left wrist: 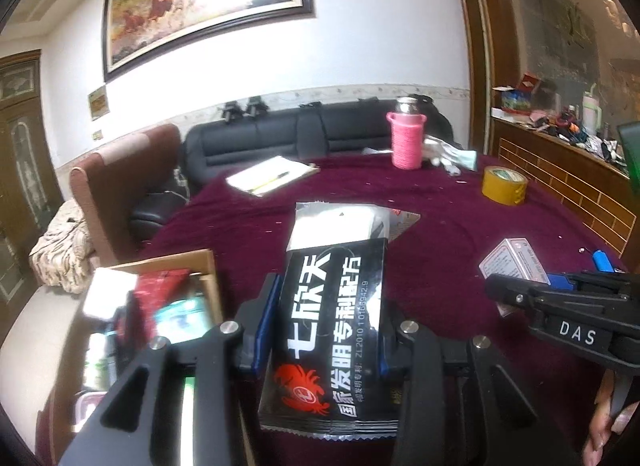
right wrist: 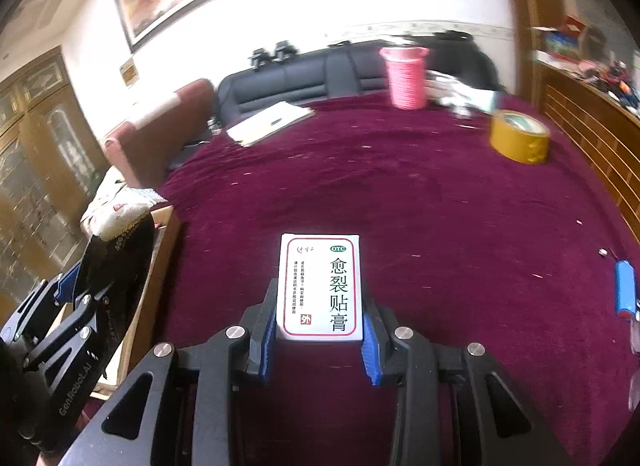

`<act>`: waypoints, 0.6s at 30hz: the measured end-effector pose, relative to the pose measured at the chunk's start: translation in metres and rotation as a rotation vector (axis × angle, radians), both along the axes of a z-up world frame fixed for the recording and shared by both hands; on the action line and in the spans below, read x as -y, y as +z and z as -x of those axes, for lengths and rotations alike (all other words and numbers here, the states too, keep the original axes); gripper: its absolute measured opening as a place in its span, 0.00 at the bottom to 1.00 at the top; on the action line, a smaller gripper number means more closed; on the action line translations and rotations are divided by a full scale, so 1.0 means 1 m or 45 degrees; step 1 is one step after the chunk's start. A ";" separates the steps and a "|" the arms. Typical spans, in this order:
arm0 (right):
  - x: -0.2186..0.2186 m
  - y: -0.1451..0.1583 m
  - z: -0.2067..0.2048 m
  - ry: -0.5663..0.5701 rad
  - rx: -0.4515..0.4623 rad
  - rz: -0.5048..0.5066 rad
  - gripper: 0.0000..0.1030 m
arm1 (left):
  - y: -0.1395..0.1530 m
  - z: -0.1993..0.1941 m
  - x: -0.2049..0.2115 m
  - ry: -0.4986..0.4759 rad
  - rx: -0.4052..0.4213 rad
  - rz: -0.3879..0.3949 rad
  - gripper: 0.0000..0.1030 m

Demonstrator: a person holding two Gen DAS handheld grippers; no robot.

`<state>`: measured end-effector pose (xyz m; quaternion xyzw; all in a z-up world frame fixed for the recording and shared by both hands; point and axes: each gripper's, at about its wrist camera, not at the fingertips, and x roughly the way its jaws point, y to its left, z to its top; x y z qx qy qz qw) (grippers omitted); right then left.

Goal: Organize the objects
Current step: 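Carry the snack packet and medicine box over the cardboard box with both grippers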

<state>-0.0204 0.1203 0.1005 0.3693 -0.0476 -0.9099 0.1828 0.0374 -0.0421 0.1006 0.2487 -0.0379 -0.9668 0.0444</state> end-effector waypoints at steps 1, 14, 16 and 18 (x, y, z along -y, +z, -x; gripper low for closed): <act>0.009 0.002 -0.002 0.027 -0.003 -0.001 0.36 | 0.001 -0.006 0.008 0.019 -0.004 -0.006 0.36; 0.129 0.015 -0.011 0.326 0.001 -0.041 0.37 | 0.000 -0.046 0.100 0.272 -0.013 -0.071 0.37; 0.148 0.017 -0.010 0.367 0.003 -0.046 0.37 | -0.004 -0.049 0.114 0.308 -0.003 -0.093 0.37; 0.168 0.016 -0.007 0.409 0.015 -0.053 0.37 | -0.010 -0.053 0.132 0.345 0.017 -0.120 0.37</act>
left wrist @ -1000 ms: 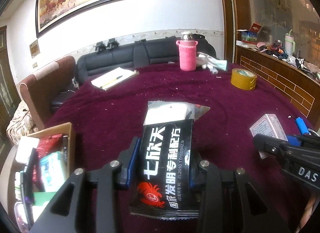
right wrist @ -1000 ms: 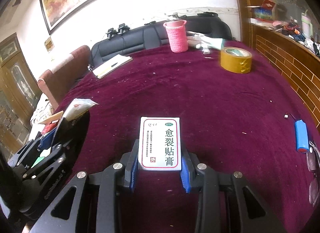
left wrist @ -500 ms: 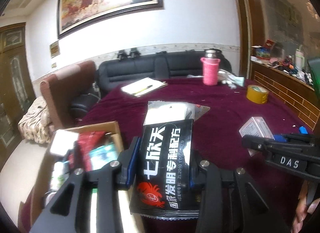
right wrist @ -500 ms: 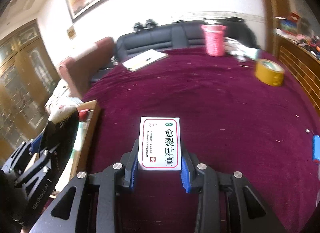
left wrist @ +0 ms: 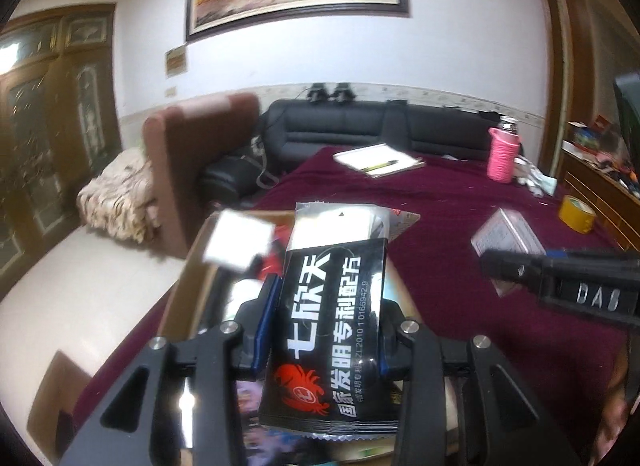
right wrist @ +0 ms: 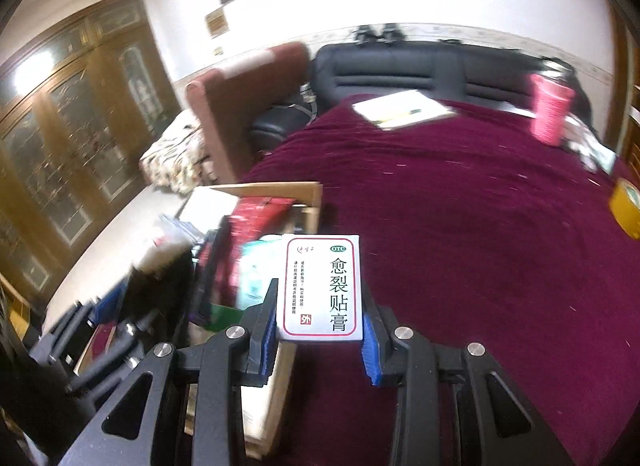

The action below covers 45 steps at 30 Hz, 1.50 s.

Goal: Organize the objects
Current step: 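Carry the snack packet and medicine box over the cardboard box with both grippers, then open the left gripper to drop the packet while the right drops the medicine box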

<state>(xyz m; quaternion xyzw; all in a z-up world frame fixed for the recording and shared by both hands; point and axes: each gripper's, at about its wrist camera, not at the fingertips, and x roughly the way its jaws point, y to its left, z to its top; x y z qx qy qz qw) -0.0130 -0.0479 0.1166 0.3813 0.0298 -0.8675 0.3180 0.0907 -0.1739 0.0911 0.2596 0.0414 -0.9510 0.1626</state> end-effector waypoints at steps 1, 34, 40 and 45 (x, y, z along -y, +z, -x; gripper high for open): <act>0.013 -0.001 0.002 0.025 0.015 -0.002 0.37 | -0.002 -0.002 0.006 0.010 0.008 -0.009 0.37; 0.142 -0.048 0.076 0.127 0.257 -0.116 0.38 | -0.033 0.010 0.064 0.079 0.132 -0.288 0.54; 0.138 -0.040 0.071 0.125 0.215 -0.111 0.58 | -0.029 0.007 0.057 0.056 0.105 -0.270 0.77; 0.123 -0.023 0.060 0.112 0.141 -0.066 0.65 | -0.028 0.002 0.049 0.039 0.102 -0.262 0.82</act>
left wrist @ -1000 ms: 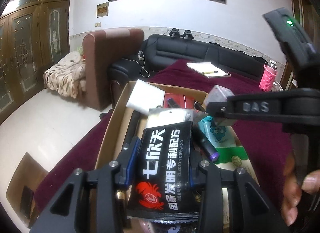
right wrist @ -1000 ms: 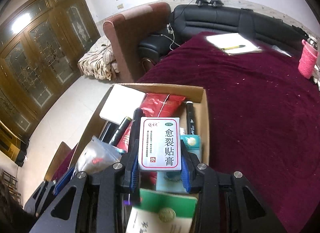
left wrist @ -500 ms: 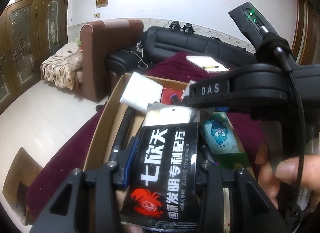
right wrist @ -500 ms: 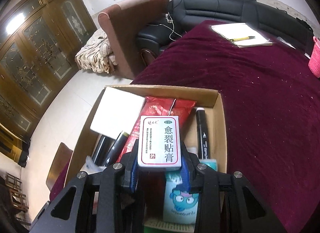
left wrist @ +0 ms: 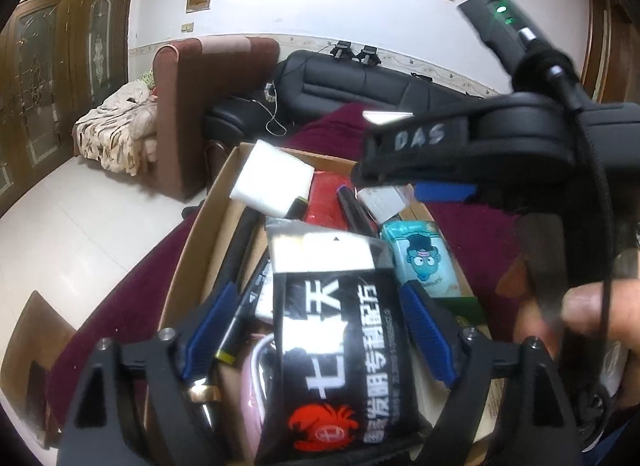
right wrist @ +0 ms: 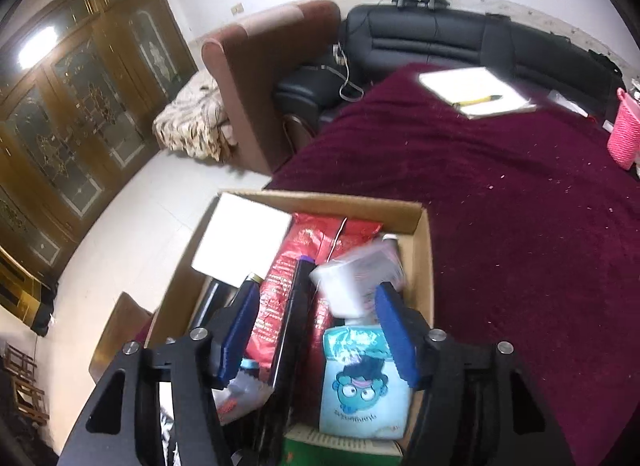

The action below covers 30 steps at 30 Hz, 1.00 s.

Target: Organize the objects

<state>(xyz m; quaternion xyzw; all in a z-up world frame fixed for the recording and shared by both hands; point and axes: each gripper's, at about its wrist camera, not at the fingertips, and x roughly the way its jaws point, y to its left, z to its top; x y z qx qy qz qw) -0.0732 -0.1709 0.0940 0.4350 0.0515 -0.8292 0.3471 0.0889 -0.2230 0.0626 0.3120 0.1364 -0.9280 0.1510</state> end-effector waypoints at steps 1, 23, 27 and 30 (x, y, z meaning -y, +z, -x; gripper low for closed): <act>-0.006 0.003 -0.003 -0.004 0.001 0.022 0.66 | 0.002 -0.002 0.000 0.001 -0.008 0.003 0.84; -0.135 0.036 -0.133 -0.108 -0.488 0.102 1.00 | 0.048 -0.037 0.001 0.141 0.091 0.253 1.00; -0.144 0.031 -0.152 -0.145 -0.575 0.086 1.00 | 0.047 -0.046 -0.002 0.144 0.050 0.309 1.00; -0.139 0.024 -0.157 -0.121 -0.594 0.044 1.00 | 0.046 -0.051 -0.004 0.160 0.033 0.326 1.00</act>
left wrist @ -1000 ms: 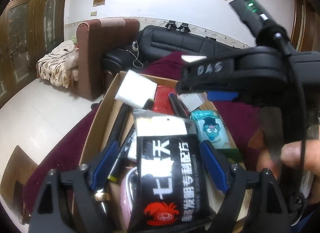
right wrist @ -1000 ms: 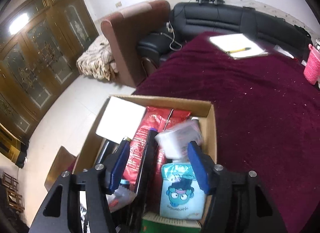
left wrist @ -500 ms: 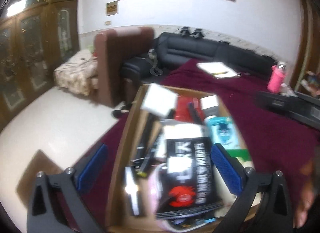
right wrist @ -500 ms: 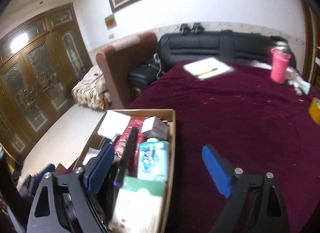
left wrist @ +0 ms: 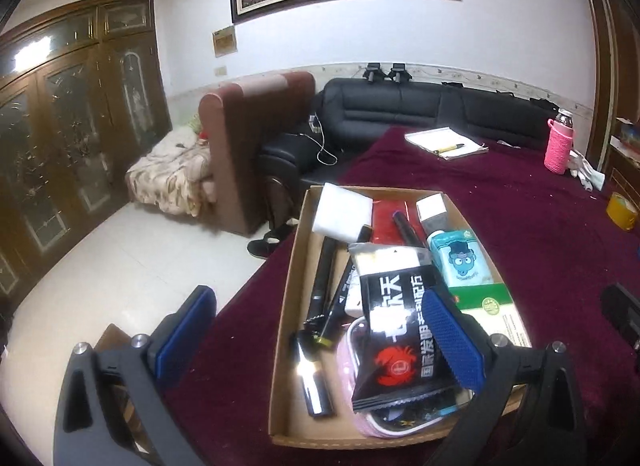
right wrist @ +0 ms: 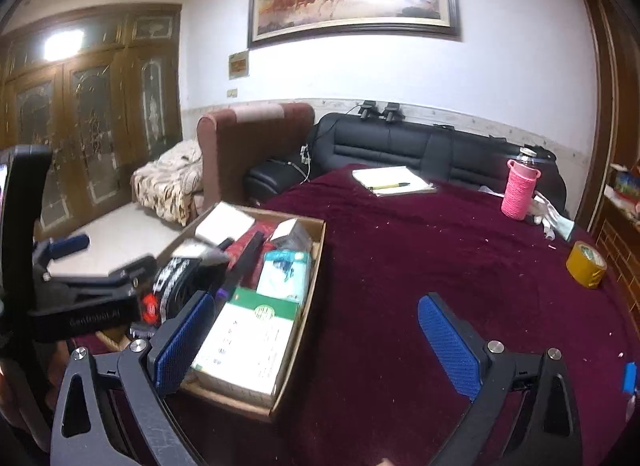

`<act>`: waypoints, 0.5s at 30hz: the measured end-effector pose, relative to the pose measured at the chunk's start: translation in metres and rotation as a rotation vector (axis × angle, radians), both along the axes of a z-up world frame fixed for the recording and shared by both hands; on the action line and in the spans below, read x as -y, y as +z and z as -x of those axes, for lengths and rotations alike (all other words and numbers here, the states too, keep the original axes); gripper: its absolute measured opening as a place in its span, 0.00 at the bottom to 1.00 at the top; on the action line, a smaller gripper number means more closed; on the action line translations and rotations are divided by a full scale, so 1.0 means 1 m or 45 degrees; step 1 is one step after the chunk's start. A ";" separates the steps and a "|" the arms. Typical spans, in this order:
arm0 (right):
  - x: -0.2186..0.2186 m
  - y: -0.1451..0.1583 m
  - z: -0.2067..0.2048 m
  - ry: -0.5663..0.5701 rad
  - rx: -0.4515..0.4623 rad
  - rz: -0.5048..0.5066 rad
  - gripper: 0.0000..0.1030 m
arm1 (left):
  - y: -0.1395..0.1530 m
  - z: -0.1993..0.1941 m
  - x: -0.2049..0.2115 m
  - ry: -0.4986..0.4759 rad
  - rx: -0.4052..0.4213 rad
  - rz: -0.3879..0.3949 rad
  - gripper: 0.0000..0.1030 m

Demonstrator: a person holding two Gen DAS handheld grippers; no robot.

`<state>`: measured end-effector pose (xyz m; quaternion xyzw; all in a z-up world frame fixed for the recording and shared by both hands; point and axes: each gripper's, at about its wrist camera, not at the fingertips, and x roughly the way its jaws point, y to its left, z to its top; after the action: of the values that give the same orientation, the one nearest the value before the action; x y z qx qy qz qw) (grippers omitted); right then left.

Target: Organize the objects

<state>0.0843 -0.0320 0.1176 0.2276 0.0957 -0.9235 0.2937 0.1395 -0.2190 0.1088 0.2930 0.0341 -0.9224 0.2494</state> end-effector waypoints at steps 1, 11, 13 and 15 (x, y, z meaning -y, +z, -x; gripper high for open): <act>0.003 -0.003 -0.002 0.004 -0.004 -0.020 1.00 | 0.000 -0.001 -0.001 0.012 0.002 0.011 1.00; 0.014 -0.008 -0.020 0.091 -0.042 -0.040 1.00 | 0.003 -0.019 0.003 0.037 -0.031 0.037 1.00; 0.015 -0.008 -0.022 0.098 -0.041 -0.032 1.00 | 0.003 -0.024 0.004 0.039 -0.040 0.045 1.00; 0.015 -0.008 -0.022 0.104 -0.037 -0.024 1.00 | 0.002 -0.028 0.006 0.019 -0.043 0.037 1.00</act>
<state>0.1062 -0.0466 0.1091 0.2130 0.1180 -0.9129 0.3277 0.1673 -0.2253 0.1105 0.2734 0.0272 -0.9257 0.2599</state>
